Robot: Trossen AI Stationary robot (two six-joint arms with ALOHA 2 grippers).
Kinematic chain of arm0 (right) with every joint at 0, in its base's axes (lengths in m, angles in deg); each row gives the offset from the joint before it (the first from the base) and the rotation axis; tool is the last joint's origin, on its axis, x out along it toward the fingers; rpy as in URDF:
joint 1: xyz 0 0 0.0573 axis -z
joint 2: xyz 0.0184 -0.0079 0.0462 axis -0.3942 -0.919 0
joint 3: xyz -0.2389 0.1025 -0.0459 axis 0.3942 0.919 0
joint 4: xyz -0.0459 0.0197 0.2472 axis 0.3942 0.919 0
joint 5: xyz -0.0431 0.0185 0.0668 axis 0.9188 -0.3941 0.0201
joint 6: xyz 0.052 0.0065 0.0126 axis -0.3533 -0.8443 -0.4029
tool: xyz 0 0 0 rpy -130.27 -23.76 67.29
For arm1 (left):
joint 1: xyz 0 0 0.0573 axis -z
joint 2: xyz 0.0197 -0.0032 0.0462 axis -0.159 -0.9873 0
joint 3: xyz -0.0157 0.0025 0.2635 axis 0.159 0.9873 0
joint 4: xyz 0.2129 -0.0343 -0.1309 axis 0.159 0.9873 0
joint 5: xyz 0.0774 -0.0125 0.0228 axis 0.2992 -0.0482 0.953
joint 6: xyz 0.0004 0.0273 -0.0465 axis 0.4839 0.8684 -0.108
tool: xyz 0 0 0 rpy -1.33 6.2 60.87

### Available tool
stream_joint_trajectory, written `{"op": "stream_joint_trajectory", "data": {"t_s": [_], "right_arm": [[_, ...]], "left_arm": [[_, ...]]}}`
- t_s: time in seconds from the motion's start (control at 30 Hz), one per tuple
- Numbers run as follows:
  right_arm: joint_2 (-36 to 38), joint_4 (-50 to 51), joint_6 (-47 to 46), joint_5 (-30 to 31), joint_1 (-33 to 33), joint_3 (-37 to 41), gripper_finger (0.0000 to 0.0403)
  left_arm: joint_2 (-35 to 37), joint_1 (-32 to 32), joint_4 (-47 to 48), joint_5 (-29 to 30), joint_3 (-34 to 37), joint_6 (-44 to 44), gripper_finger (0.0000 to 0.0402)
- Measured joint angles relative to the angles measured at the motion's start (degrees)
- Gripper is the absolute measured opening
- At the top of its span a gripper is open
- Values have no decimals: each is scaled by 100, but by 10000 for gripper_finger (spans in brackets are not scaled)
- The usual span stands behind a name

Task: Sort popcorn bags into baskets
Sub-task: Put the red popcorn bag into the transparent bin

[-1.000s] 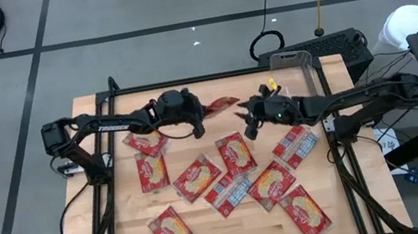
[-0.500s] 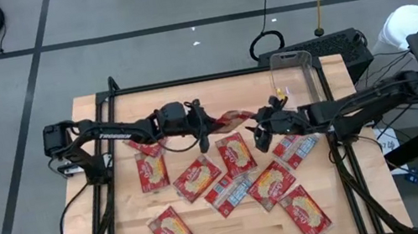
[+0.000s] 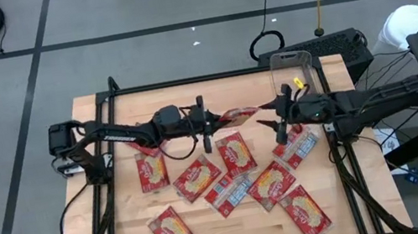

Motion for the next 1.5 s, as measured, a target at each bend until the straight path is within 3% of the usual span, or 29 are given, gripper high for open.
{"op": "stream_joint_trajectory", "data": {"t_s": [0.27, 0.43, 0.57, 0.8, 0.93, 1.13, 1.23, 1.37, 1.5], "right_arm": [[-63, -549, -250, -457, 103, -2, 245], [-340, -1118, -71, -1122, 114, -4, 236], [-444, -1268, -29, -1459, 125, -6, 188], [-417, -1216, 49, -1461, 125, -4, 60], [-397, -1000, -28, -1470, 203, -2, 15], [-283, -568, -206, -1473, 565, -2, 41], [-122, -198, -322, -1493, 792, -75, 35], [21, 673, -403, -1417, 1071, -448, 16], [-6, 1453, -368, -1443, 1391, -903, 17]], "left_arm": [[-815, 8, -1463, -129, 0, -92, 31], [-1117, 28, -1863, -261, 0, -141, 26], [-1176, 128, -1992, -300, 0, -166, 32], [-1177, 309, -1979, -198, 0, 58, 34], [-1177, 445, -1664, 127, -4, 89, 64], [-1038, 717, -1466, 1138, -4, -344, 180], [-699, 733, -931, 1283, -1, -787, 225], [-114, 705, 570, 1259, -4, -1079, 243], [213, 729, 1689, 1267, -4, -1114, 229]]}}
